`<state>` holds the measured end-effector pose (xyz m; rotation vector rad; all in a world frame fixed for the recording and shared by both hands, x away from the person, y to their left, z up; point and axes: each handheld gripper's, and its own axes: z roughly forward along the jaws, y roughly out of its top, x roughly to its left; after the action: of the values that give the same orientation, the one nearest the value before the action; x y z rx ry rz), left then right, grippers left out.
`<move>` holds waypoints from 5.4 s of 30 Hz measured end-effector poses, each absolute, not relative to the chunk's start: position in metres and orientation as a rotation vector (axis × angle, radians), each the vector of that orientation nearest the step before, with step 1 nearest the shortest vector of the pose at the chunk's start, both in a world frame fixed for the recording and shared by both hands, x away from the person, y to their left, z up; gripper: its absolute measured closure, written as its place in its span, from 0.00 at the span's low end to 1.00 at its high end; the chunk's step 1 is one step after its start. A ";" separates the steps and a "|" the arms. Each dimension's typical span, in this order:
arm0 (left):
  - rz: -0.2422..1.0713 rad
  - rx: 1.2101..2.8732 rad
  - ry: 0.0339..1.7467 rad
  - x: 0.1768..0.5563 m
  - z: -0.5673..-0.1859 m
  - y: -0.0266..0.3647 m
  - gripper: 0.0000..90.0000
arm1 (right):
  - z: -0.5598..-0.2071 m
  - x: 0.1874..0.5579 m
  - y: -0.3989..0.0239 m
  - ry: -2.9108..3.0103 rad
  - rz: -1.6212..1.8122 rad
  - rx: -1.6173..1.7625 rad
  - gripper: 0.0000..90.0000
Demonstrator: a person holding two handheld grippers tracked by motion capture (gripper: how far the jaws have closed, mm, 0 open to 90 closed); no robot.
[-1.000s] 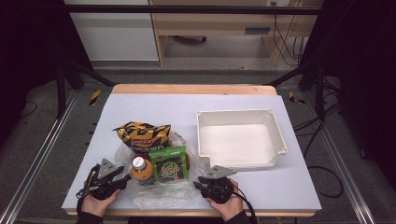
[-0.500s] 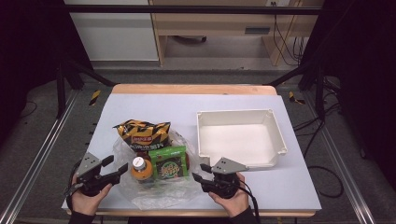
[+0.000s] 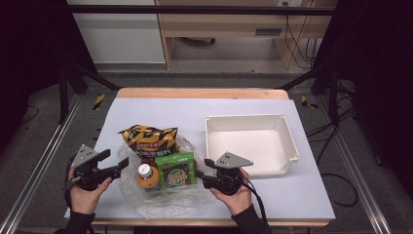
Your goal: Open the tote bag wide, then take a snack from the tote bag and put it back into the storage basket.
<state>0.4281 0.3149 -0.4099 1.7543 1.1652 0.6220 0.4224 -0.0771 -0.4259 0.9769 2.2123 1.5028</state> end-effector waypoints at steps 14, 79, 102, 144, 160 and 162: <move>0.655 1.717 1.219 0.438 -0.423 0.331 0.21 | -0.436 0.435 -0.065 2.251 1.476 1.010 0.50; 0.671 1.707 1.187 0.433 -0.427 0.331 0.36 | -0.441 0.453 -0.054 2.317 1.608 1.011 0.90; 0.692 1.696 1.195 0.431 -0.424 0.332 0.35 | -0.403 0.423 -0.070 2.018 1.763 0.853 0.94; 0.706 1.668 1.199 0.428 -0.420 0.336 0.30 | -0.342 0.438 -0.162 1.728 1.688 0.949 0.95; 0.695 1.667 1.187 0.427 -0.421 0.338 0.27 | -0.353 0.477 -0.187 1.713 1.576 1.049 0.95; 0.694 1.668 1.186 0.427 -0.421 0.338 0.27 | -0.356 0.481 -0.185 1.716 1.566 1.055 0.95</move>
<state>0.4272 0.3375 -0.4207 1.6683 1.1862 0.6940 0.4812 -0.1851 -0.3564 1.0552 1.7164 1.5660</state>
